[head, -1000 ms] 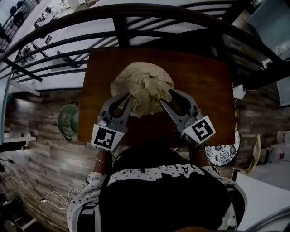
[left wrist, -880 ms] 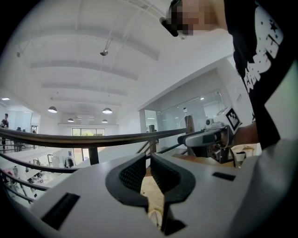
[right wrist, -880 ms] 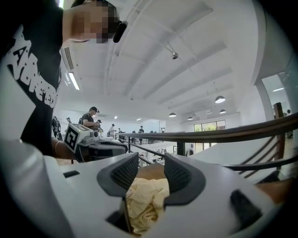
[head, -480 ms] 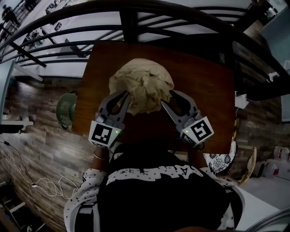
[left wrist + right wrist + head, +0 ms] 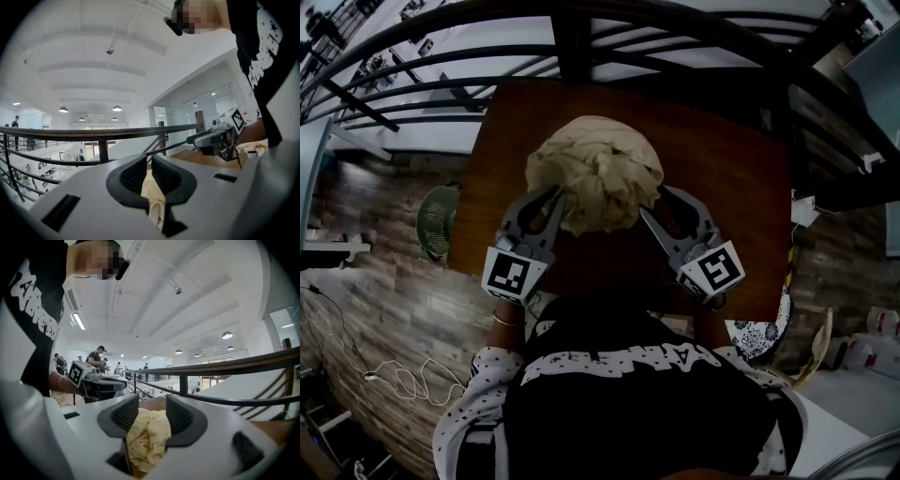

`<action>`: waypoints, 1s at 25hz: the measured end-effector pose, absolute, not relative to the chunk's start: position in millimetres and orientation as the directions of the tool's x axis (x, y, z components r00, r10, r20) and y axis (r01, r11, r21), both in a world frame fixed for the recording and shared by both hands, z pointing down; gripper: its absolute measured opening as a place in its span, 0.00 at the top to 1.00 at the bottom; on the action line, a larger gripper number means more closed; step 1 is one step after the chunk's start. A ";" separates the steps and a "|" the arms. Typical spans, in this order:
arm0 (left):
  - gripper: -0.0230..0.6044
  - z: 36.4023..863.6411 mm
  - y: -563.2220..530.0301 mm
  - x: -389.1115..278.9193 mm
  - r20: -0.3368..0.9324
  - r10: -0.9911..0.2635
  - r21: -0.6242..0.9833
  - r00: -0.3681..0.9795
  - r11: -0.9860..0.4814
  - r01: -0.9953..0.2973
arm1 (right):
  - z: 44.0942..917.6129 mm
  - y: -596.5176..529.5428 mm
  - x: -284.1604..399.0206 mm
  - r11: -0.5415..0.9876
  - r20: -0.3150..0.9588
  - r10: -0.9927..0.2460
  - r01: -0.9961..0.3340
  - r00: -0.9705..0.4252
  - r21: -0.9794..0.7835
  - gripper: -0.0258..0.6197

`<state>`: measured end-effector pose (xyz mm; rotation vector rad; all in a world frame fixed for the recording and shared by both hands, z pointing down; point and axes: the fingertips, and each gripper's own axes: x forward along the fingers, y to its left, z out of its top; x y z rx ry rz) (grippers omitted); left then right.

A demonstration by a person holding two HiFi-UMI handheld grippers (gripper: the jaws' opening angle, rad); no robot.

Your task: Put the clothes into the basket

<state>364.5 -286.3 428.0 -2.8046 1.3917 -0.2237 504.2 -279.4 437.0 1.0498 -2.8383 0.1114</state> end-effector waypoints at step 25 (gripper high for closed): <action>0.59 504.4 -314.2 331.5 0.249 -0.738 -0.043 0.627 -0.655 -0.754 | 506.4 -304.2 504.3 0.758 0.231 -0.619 -0.648 -0.751 -0.073 0.66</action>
